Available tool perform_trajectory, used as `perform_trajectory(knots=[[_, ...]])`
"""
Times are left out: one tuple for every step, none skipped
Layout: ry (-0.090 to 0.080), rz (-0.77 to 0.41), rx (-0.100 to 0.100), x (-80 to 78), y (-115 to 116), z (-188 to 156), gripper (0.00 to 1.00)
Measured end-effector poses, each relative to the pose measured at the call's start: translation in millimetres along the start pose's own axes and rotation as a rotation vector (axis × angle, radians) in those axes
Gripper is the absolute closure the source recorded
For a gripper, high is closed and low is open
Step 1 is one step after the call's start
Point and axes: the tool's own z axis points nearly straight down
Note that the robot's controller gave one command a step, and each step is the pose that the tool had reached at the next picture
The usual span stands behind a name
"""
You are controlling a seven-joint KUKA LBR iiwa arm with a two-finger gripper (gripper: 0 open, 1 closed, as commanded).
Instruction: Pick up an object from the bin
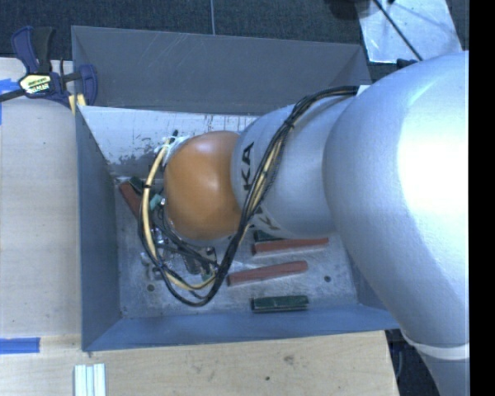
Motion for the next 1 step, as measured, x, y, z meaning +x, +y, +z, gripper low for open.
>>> perform_trajectory(knots=[[0.029,0.007,0.008,-2.5,-8.6,-49.5,1.00]])
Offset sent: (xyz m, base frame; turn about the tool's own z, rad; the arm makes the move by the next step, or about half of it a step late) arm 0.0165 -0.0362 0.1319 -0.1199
